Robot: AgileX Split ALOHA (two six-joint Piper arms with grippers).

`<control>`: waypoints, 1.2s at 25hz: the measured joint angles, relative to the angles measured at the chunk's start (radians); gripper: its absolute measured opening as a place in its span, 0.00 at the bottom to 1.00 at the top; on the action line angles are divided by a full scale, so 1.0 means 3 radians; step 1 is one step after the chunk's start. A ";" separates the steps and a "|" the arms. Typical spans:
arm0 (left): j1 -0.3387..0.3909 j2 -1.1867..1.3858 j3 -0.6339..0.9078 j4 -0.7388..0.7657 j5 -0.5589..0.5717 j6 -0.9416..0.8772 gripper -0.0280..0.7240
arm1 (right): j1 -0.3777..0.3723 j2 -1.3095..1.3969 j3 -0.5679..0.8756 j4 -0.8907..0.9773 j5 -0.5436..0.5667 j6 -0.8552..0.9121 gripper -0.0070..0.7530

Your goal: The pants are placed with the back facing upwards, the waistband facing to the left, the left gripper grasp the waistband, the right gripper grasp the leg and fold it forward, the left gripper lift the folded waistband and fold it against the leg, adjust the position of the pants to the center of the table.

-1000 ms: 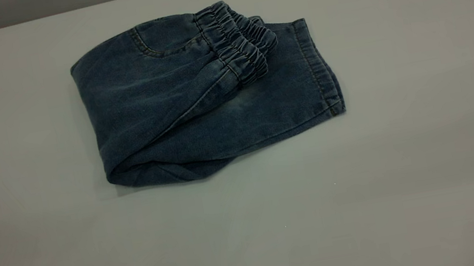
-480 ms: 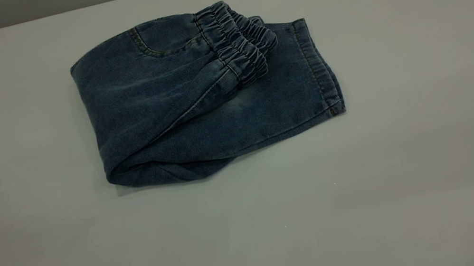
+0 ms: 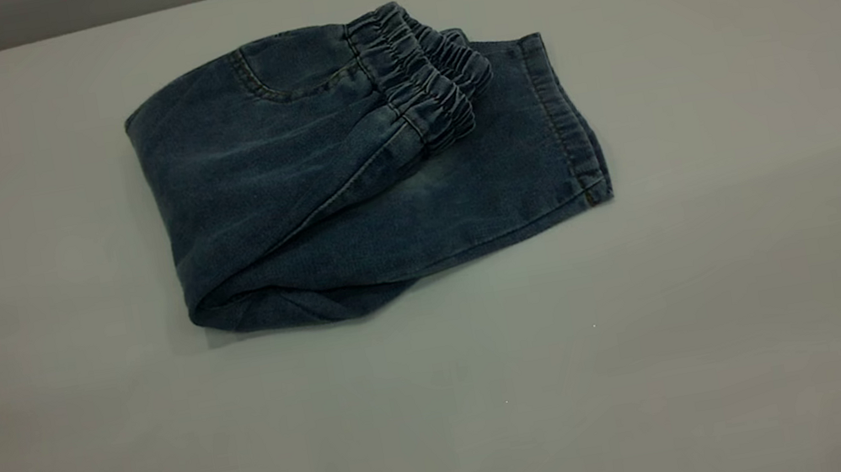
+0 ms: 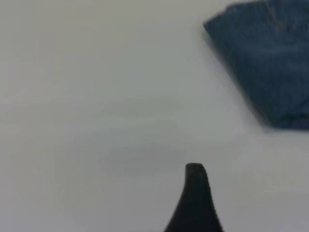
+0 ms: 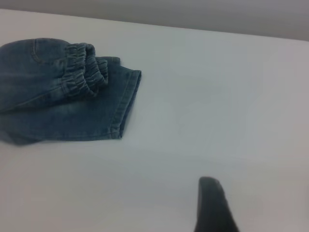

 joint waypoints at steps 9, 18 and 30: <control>0.0070 -0.0382 -0.0003 0.0003 0.0008 -0.0003 0.72 | 0.0000 0.0006 0.0000 0.0000 -0.0006 0.0000 0.48; 0.0070 -0.0380 -0.0003 0.0003 -0.0012 -0.0003 0.72 | 0.0000 0.0006 0.0000 0.0000 -0.0008 0.0000 0.48; 0.0070 -0.0380 -0.0003 0.0003 -0.0012 -0.0003 0.72 | 0.0000 0.0006 0.0000 0.0000 -0.0008 0.0000 0.48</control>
